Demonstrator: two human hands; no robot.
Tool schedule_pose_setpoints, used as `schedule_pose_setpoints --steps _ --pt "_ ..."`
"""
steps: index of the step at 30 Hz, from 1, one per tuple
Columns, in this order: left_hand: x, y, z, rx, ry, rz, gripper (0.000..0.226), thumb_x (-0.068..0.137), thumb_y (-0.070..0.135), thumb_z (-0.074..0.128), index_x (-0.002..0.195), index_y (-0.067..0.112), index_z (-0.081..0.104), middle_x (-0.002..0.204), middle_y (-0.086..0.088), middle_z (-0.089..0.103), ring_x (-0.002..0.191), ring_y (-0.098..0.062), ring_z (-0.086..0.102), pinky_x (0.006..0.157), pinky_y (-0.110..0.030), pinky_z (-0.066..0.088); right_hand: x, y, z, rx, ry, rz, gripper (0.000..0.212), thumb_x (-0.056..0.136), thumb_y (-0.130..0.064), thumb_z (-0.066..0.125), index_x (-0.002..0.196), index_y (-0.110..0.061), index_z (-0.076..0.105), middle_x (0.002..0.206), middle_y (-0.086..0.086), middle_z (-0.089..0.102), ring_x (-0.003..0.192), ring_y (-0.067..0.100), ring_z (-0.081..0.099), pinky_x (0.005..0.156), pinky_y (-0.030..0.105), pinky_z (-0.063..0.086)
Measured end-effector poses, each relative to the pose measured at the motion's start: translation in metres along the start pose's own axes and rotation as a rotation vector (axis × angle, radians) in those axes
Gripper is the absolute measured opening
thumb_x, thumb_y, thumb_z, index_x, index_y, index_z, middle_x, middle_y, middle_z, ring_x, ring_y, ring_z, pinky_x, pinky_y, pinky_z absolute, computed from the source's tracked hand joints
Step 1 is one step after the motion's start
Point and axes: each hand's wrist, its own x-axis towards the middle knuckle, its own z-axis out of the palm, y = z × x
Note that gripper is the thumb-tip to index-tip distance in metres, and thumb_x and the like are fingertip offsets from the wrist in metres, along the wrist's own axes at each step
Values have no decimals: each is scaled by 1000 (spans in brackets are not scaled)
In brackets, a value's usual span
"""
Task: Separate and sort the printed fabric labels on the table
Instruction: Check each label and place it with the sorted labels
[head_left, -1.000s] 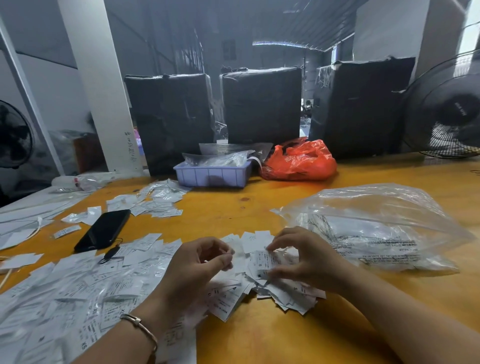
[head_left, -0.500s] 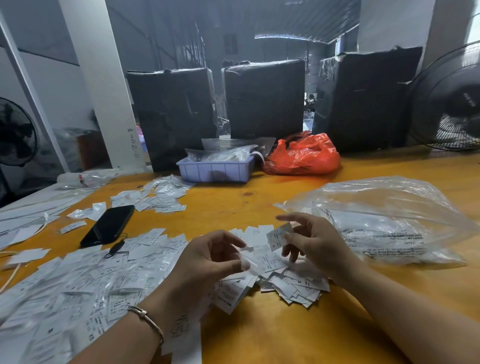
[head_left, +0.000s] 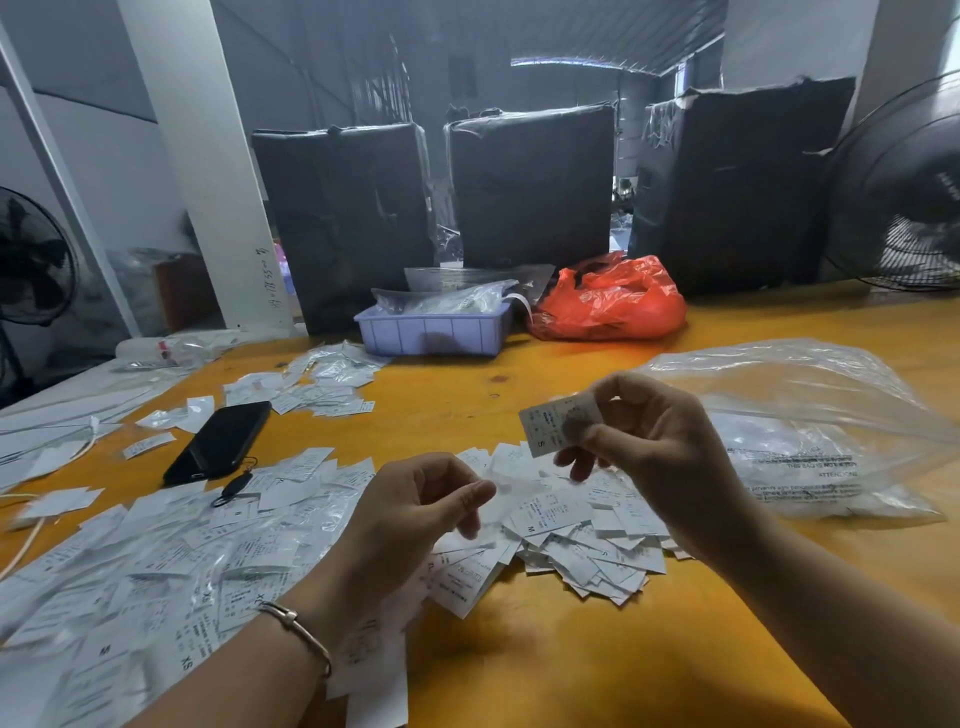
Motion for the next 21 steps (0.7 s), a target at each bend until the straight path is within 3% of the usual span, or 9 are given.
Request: schedule_pose_setpoints --steps 5,9,14,21 --pt "0 1 -1 9 -1 15 35 74 45 69 80 11 69 67 -4 71 61 -13 64 62 -18 48 -4 -2 9 -85 -55 -82 12 82 -2 67 81 9 63 79 11 73 64 17 68 57 24 53" --pt "0 2 1 19 -3 23 28 75 40 70 79 12 69 67 -3 71 61 -11 65 61 -16 49 -6 4 11 -176 -36 -91 5 82 -1 69 82 3 67 78 6 73 64 14 69 57 23 55" --pt "0 4 1 -6 18 43 33 72 39 70 80 7 68 66 -5 70 59 -10 65 59 -14 48 -7 6 12 -262 -51 -64 8 83 -2 69 80 4 66 76 7 73 62 19 69 58 32 58" --pt "0 3 0 32 14 52 29 75 39 69 77 10 68 69 -5 71 62 -13 66 62 -18 51 -4 8 7 -125 -125 166 3 78 10 67 77 7 68 67 21 68 56 24 60 51 27 50"
